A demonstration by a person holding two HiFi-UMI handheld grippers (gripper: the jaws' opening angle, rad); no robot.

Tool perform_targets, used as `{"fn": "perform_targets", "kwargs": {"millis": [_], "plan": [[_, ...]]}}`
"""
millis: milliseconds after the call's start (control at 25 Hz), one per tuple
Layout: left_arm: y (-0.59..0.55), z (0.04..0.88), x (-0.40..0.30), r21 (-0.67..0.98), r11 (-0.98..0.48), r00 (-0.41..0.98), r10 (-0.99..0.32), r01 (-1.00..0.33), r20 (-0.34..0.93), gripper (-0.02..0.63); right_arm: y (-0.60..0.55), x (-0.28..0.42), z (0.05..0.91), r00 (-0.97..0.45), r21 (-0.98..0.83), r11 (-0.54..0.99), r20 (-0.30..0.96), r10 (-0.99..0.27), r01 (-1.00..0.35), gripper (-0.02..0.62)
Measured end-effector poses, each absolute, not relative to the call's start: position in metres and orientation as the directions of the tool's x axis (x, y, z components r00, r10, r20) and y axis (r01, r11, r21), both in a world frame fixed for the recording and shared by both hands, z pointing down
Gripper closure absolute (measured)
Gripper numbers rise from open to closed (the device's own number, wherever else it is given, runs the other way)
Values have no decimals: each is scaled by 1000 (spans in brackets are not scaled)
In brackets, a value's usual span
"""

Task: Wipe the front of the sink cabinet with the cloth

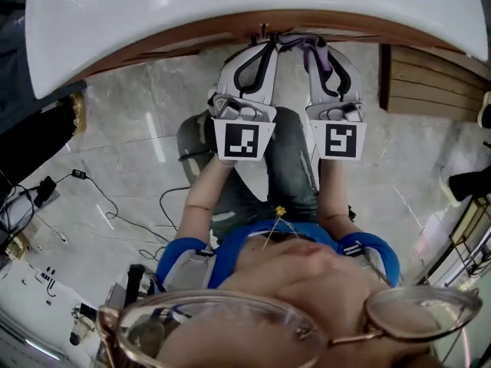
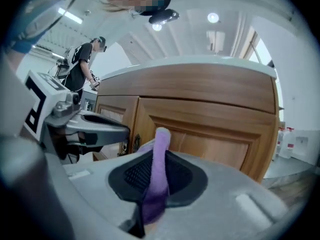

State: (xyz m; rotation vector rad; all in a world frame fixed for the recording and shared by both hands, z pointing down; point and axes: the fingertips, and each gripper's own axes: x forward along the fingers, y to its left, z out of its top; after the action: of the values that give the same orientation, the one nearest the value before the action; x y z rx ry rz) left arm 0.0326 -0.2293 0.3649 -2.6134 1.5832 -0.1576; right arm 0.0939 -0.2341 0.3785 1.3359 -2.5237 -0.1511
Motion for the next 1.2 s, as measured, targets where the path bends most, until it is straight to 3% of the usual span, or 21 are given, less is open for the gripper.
{"fn": "perform_targets", "kwargs": {"millis": [200, 560, 760, 1200], "plan": [[-204, 300, 19, 72, -415, 421, -886, -907, 194, 606, -203, 94, 281, -505, 219, 570, 292, -812, -792, 543], [-155, 12, 26, 15, -416, 413, -897, -909, 154, 605, -153, 90, -5, -598, 205, 629, 194, -777, -750, 543], [-91, -128, 77, 9, -422, 421, -902, -907, 99, 604, -97, 131, -136, -642, 216, 652, 120, -757, -727, 543], [28, -193, 66, 63, -446, 448, -894, -893, 23, 604, 5, 129, -211, -646, 235, 627, -9, -763, -743, 543]]}}
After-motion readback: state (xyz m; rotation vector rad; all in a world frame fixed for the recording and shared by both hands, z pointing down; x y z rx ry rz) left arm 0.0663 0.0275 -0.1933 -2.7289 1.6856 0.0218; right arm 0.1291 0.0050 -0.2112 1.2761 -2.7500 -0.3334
